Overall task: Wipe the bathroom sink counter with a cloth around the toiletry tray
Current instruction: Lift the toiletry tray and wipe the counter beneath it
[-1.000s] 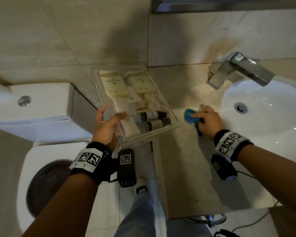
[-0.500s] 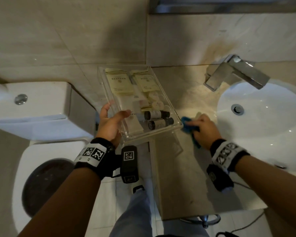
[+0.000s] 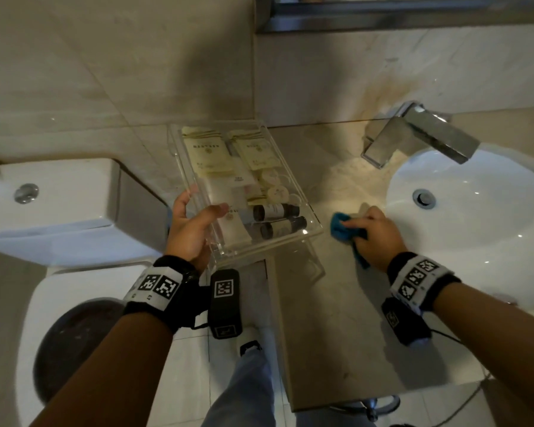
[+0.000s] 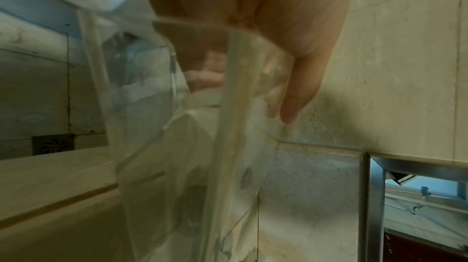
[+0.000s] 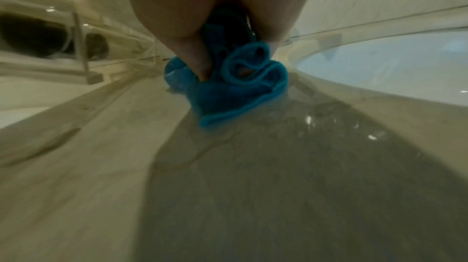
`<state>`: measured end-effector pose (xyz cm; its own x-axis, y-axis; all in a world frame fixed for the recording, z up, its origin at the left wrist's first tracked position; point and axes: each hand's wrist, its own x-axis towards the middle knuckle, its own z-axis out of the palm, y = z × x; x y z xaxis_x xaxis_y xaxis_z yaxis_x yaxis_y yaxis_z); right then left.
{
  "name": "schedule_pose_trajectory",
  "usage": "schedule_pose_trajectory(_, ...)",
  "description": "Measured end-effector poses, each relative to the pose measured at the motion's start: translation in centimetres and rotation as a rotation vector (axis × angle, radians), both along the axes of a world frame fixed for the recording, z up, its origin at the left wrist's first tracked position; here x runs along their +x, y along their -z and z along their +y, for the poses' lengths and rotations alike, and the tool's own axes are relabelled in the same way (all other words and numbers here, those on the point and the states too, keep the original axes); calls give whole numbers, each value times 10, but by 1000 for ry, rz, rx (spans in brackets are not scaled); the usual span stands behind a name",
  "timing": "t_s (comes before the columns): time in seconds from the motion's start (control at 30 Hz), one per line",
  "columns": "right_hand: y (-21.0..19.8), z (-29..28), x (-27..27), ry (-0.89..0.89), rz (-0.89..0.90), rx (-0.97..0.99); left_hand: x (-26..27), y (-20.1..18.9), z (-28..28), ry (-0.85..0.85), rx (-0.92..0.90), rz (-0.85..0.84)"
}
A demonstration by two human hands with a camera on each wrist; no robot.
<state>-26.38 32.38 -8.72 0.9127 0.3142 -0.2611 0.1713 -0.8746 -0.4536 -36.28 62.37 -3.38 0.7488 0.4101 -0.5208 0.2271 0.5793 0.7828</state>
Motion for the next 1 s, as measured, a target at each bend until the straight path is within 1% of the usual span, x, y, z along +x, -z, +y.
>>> schedule_pose_trajectory(0.03, -1, 1, 1, -19, 8, 1, 0, 1, 1, -7, 5, 4)
schedule_pose_trajectory(0.1, -4, 5, 15, 13, -5, 11, 0, 3, 2, -20, 19, 2)
schedule_pose_trajectory(0.2, -7, 16, 51, 87, -112, -27, 1, 5, 3, -23, 30, 9)
schedule_pose_trajectory(0.27, -4, 29, 77, 159, -143, -67, 2, 7, 4, -14, 36, 13)
schedule_pose_trajectory(0.4, 3, 59, 118, 247, -111, -108, 2, 10, 5, -6, 40, -7)
schedule_pose_trajectory(0.5, 5, 73, 133, 224, -75, -132, -2, 11, 7, -11, 32, -20)
schedule_pose_trajectory(0.57, 6, 79, 130, 159, -52, -143, -4, 11, 8, -11, 41, -13)
schedule_pose_trajectory(0.63, 9, 80, 115, 43, -52, -130, -6, 9, 7, -14, 34, -8)
schedule_pose_trajectory(0.7, 13, 74, 99, -100, -120, -120, -7, 7, 7, -15, 20, -7)
schedule_pose_trajectory(0.77, 14, 60, 92, -161, -194, -111, -8, 6, 7, -12, 9, -10)
schedule_pose_trajectory(0.83, 16, 46, 96, -119, -224, -122, -10, 7, 7, -4, 17, -11)
schedule_pose_trajectory(0.93, 12, 39, 95, 87, -160, -127, -11, 8, 6, 4, 31, -10)
schedule_pose_trajectory(0.97, 10, 40, 89, 98, -144, -124, -11, 9, 6, 9, 37, -7)
schedule_pose_trajectory(1.0, 10, 42, 80, 62, -133, -117, -11, 10, 5, 15, 42, -4)
